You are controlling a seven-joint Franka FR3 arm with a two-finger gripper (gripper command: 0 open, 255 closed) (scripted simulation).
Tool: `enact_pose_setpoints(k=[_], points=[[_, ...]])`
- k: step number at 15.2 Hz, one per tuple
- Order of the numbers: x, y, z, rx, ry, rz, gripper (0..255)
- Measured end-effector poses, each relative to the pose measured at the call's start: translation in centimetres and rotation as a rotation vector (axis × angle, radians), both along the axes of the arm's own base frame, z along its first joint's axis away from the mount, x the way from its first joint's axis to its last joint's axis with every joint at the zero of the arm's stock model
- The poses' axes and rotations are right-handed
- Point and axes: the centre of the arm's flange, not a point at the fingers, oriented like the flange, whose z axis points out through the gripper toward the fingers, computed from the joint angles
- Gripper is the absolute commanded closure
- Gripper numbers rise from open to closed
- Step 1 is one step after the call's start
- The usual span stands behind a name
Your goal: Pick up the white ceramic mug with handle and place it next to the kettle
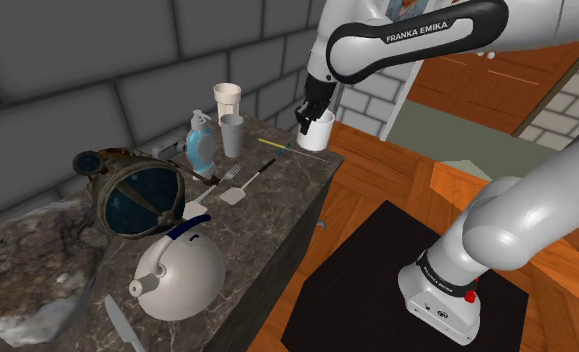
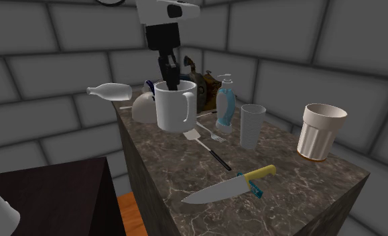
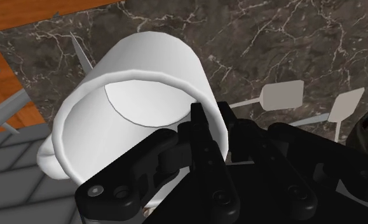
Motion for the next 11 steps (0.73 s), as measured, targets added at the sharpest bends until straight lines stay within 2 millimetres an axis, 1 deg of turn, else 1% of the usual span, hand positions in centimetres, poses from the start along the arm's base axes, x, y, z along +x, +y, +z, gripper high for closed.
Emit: enact_pose_setpoints(k=[11], points=[[0.2,0.1,5.8,0.0,0.0,0.0,255]])
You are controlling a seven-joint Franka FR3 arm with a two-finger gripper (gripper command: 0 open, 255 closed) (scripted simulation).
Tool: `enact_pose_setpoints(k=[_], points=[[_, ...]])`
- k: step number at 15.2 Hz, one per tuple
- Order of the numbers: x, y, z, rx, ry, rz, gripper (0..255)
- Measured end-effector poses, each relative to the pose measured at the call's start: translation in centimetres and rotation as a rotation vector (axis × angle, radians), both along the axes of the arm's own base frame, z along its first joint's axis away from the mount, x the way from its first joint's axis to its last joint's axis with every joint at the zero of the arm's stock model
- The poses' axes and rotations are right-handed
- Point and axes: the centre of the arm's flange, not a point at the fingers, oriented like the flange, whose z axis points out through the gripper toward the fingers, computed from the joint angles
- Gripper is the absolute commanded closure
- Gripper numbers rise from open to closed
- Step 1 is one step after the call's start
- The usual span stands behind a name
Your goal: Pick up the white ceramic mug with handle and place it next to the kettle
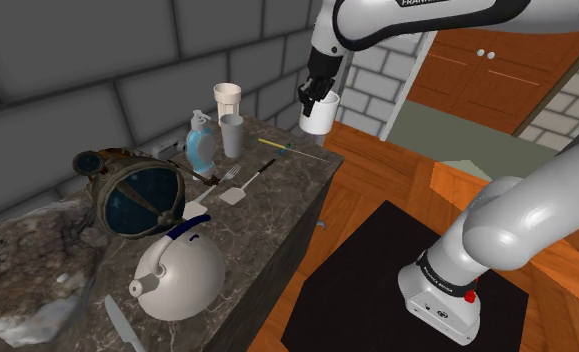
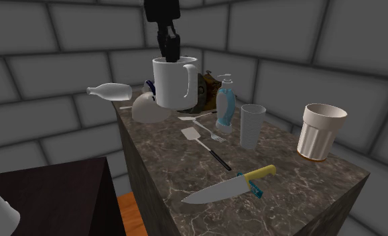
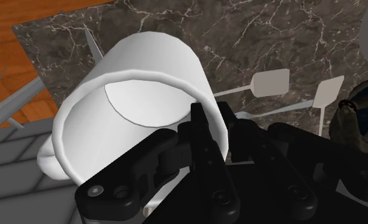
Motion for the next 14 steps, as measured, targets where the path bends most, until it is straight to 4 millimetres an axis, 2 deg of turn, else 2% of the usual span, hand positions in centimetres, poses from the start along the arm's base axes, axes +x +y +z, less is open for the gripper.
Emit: enact_pose_setpoints(k=[1,3,14], points=[[0.0,0.0,0.4,0.0,0.0,0.0,255],[-0.7,1.4,0.8,0.0,0.0,0.0,255],[-6.2,14.2,1.0,0.0,0.0,0.001,255]])
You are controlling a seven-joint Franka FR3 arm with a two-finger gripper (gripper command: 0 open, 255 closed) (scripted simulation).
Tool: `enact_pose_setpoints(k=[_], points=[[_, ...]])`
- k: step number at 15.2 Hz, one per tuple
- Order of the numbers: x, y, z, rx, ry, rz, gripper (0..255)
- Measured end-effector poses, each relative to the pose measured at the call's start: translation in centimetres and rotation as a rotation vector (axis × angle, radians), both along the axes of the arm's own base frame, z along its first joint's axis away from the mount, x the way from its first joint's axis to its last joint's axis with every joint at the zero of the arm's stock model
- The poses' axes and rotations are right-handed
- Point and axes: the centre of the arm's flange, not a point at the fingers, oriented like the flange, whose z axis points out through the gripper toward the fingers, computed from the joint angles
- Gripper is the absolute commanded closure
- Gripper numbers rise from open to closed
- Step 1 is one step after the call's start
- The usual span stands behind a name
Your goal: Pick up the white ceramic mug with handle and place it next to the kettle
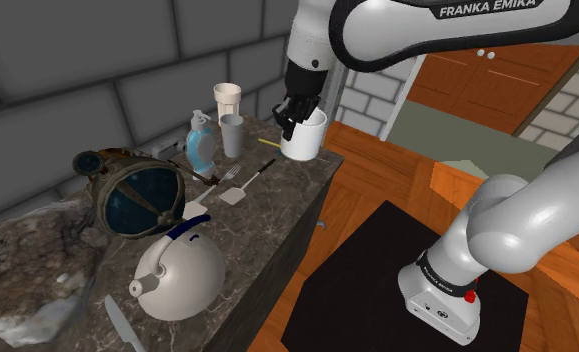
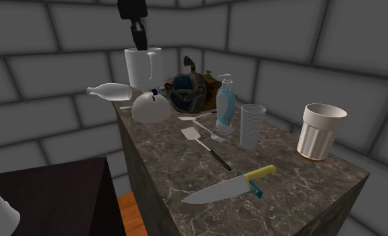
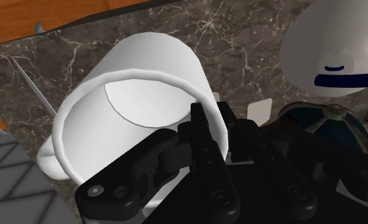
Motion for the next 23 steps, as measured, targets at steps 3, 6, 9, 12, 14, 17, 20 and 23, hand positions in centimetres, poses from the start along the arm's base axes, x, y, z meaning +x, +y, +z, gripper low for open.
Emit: enact_pose_setpoints(k=[3,6,9,12,14,17,20,23], points=[[-1.6,3.8,-0.1,0.0,0.0,0.001,255],[-3.5,7.6,-0.2,-0.001,-0.001,0.001,255],[-5.0,11.2,-0.2,-0.001,0.0,0.001,255],[-6.7,14.7,-0.4,-0.001,0.0,0.001,255],[-7.3,16.4,-0.4,-0.001,0.0,0.0,255],[-7.4,16.7,-1.8,0.0,0.0,-0.001,255],[-7.4,16.7,-3.2,0.0,0.0,-0.001,255],[-7.4,16.8,-4.8,-0.001,0.0,-0.001,255]])
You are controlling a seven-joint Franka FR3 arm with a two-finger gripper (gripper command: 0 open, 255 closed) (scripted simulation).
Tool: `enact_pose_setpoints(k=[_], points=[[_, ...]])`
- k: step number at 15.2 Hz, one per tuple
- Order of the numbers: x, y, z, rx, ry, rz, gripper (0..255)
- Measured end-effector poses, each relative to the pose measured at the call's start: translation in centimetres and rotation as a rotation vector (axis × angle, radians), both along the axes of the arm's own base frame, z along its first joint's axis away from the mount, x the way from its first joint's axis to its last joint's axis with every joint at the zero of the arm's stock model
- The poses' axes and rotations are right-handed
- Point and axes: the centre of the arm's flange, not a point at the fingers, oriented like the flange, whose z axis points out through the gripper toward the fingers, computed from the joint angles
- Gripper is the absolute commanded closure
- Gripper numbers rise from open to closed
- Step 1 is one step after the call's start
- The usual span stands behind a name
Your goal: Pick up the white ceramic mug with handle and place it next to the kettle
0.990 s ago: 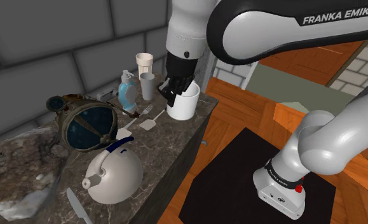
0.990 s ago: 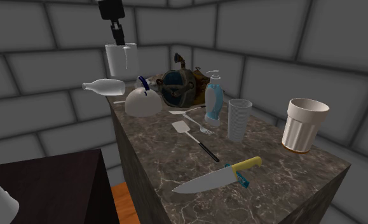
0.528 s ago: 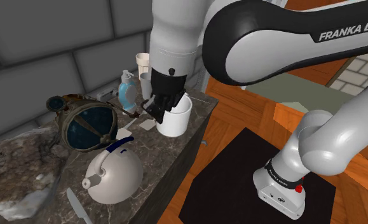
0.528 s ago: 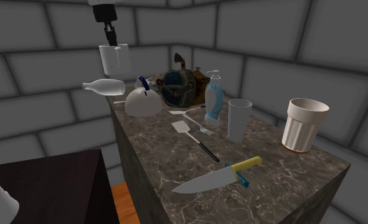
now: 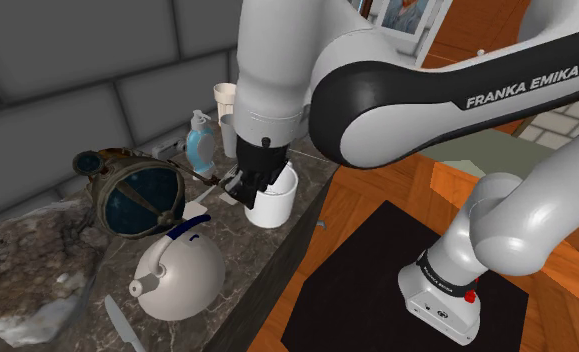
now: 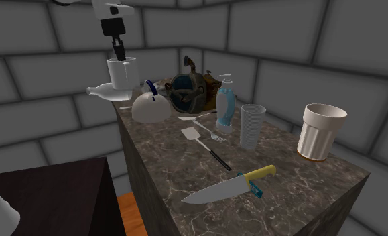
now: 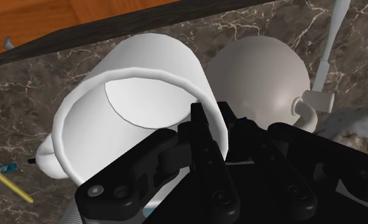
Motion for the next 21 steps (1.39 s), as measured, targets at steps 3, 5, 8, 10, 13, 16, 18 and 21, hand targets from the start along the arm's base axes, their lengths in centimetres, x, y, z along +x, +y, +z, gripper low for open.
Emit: enact_pose_setpoints(k=[3,5,8,10,13,16,18,21], points=[[0.2,-0.1,-1.6,0.0,0.0,0.0,255],[0.0,0.0,-2.7,0.0,0.0,0.0,255],[0.0,0.0,-4.3,0.0,0.0,0.0,255],[-0.1,-0.1,-5.3,0.0,0.0,0.0,255],[0.0,0.0,-7.0,0.0,0.0,0.0,255],[0.1,-0.1,-8.5,0.0,0.0,0.0,255],[0.0,-0.1,-9.6,0.0,0.0,0.0,255],[0.0,-0.1,-11.2,0.0,0.0,0.0,255]])
